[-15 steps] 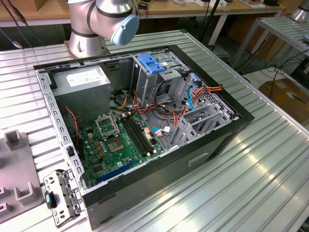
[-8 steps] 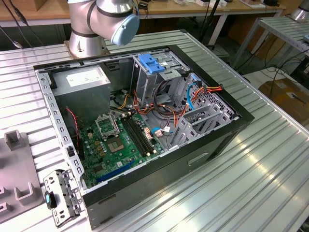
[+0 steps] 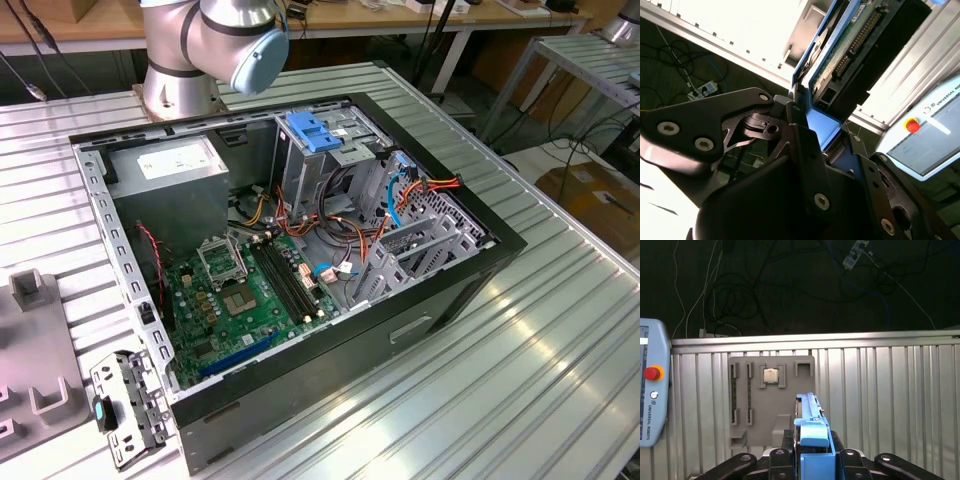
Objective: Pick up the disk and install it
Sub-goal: 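Pick up the disk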
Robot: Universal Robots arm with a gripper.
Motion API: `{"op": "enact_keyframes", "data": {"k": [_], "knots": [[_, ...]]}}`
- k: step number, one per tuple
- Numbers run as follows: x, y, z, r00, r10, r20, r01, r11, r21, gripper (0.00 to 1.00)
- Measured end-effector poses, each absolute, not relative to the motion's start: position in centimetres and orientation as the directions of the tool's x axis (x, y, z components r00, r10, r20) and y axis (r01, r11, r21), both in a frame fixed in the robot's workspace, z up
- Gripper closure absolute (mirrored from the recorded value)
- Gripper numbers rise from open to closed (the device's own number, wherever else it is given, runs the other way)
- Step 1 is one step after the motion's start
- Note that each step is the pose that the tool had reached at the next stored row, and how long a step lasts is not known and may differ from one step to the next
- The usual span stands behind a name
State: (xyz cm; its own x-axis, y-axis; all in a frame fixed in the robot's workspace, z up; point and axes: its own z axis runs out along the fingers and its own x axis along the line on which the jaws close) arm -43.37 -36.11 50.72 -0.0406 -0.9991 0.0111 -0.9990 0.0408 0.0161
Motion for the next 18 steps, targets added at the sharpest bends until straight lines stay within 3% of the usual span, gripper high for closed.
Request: {"op": "enact_keyframes", "data": {"k": [18], "knots": [[-41.7, -36.5, 50.7, -0.041, -0.999, 0.011, -0.999, 0.041, 0.02, 0.63]]}}
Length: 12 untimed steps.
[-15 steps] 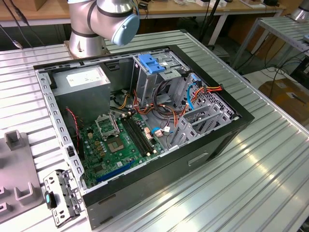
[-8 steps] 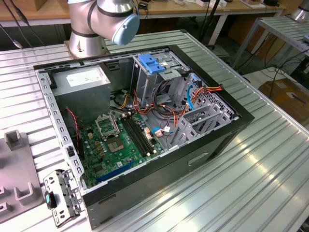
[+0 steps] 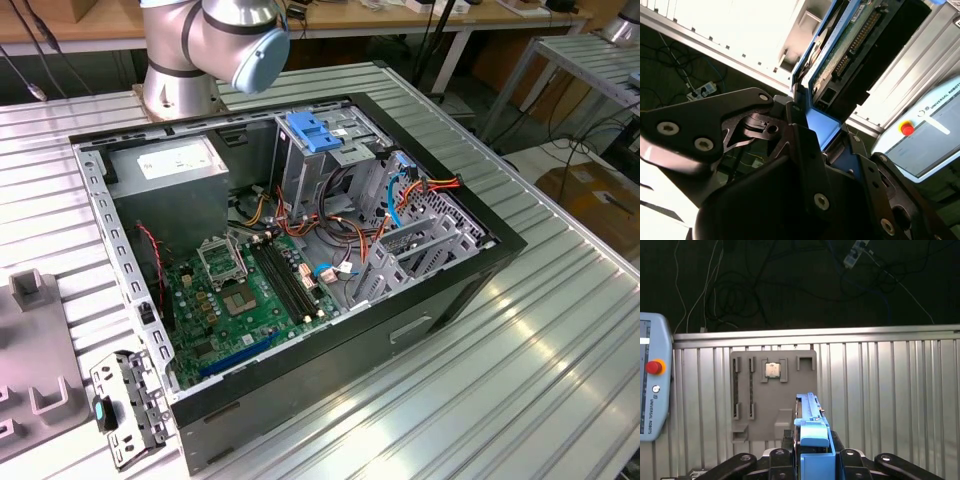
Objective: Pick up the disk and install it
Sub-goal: 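Pick up the disk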
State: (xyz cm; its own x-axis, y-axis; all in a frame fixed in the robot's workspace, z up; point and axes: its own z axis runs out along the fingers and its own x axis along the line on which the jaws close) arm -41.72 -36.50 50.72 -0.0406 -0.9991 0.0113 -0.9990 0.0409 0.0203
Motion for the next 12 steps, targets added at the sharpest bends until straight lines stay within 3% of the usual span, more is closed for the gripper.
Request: {"op": "enact_keyframes", "data": {"k": [12], "knots": [[-40.0, -36.5, 50.7, -0.041, -0.999, 0.012, -0.999, 0.041, 0.025, 0.63]]}}
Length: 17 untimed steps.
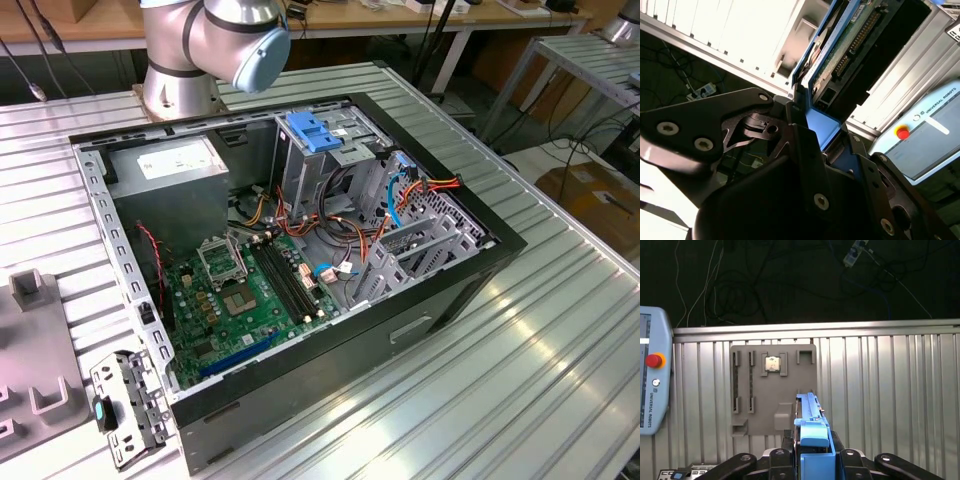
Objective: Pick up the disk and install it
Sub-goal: 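Pick up the disk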
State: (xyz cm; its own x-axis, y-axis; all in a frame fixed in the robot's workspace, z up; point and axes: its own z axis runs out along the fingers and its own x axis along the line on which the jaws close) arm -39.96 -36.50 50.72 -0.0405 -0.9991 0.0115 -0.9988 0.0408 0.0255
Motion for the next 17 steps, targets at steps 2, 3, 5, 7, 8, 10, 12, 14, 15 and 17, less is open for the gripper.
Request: {"op": "enact_keyframes", "data": {"k": [2, 3, 5, 7, 8, 10, 12, 14, 15, 17], "knots": [[-39.7, -36.5, 50.7, -0.041, -0.999, 0.012, -0.999, 0.041, 0.026, 0.63], [-39.5, -36.5, 50.7, -0.041, -0.999, 0.011, -0.999, 0.041, 0.027, 0.63], [-39.3, -36.5, 50.7, -0.041, -0.999, 0.012, -0.999, 0.041, 0.028, 0.63], [-39.1, -36.5, 50.7, -0.041, -0.999, 0.012, -0.999, 0.041, 0.028, 0.63], [-38.9, -36.5, 50.7, -0.041, -0.999, 0.012, -0.999, 0.041, 0.028, 0.63], [-38.6, -36.5, 50.7, -0.041, -0.999, 0.012, -0.999, 0.041, 0.029, 0.63], [-38.4, -36.5, 50.7, -0.041, -0.999, 0.012, -0.999, 0.041, 0.03, 0.63], [-38.3, -36.5, 50.7, -0.04, -0.999, 0.012, -0.999, 0.041, 0.03, 0.63], [-38.2, -36.5, 50.7, -0.04, -0.999, 0.012, -0.999, 0.041, 0.031, 0.63], [-38.0, -36.5, 50.7, -0.041, -0.999, 0.012, -0.999, 0.041, 0.031, 0.63]]}}
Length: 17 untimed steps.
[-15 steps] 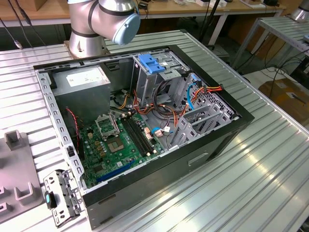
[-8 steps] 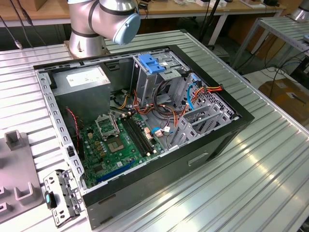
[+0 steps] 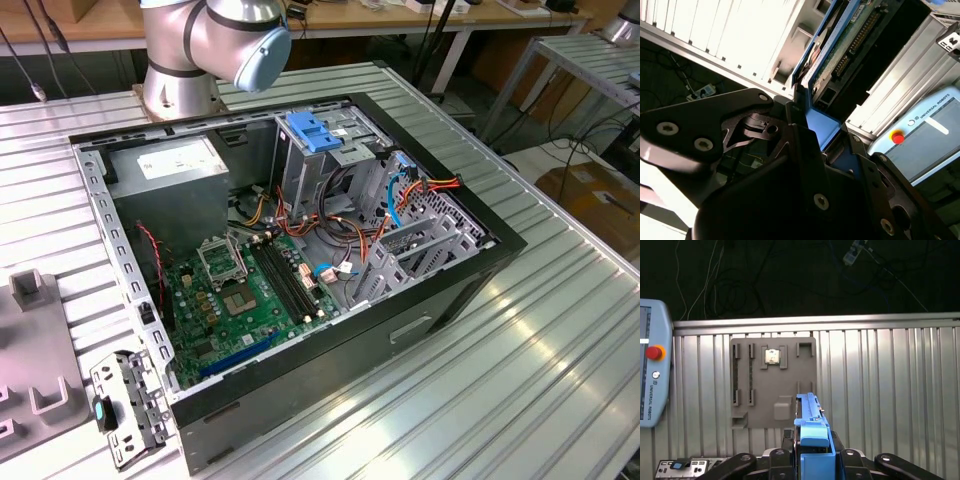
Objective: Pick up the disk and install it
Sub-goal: 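Pick up the disk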
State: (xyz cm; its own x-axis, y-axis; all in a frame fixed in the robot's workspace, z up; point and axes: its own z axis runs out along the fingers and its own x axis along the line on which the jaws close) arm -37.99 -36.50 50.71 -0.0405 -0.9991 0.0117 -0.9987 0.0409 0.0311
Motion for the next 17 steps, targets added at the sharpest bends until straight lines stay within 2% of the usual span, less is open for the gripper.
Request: {"op": "enact_keyframes", "data": {"k": [17], "knots": [[-36.4, -36.5, 50.7, -0.041, -0.999, 0.012, -0.999, 0.041, 0.035, 0.63]]}}
